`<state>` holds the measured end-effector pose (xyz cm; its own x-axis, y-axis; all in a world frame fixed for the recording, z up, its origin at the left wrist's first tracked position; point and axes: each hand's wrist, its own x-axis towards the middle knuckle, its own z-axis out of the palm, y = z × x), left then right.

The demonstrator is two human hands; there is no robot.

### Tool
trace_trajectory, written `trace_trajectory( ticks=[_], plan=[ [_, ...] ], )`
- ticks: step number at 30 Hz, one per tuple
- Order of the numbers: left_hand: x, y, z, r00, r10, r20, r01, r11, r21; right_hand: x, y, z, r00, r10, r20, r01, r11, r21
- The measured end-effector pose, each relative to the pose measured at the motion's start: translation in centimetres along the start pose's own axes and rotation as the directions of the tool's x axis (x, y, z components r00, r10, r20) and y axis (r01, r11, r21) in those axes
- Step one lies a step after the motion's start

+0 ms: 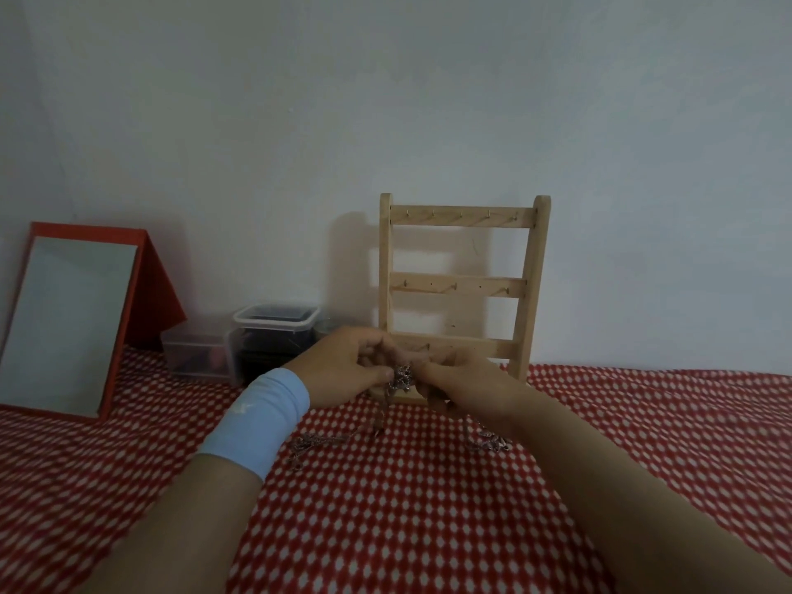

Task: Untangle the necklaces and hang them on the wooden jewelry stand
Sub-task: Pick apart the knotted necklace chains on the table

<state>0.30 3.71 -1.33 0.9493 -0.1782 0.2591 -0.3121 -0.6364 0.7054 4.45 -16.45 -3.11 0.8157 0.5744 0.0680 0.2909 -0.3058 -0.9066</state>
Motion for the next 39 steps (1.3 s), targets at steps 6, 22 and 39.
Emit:
trace_trajectory(
  ticks=[6, 22, 39],
  plan=[
    [0.3, 0.4, 1.1, 0.999, -0.006, -0.036, 0.004, 0.999, -0.045, 0.0, -0.1, 0.2, 1.0, 0.019, -0.004, -0.019, 0.999, 0.049],
    [0.3, 0.4, 0.8, 1.0, -0.016, -0.018, 0.014, 0.996, -0.093, 0.1, 0.1, -0.2, 0.999, 0.027, -0.023, -0.024, 0.99, 0.136],
    [-0.1, 1.1, 1.4, 0.997, 0.029, -0.074, -0.02, 0.993, 0.12, 0.0, -0.2, -0.9, 0.978, 0.163, -0.127, -0.154, 0.985, 0.075]
  ],
)
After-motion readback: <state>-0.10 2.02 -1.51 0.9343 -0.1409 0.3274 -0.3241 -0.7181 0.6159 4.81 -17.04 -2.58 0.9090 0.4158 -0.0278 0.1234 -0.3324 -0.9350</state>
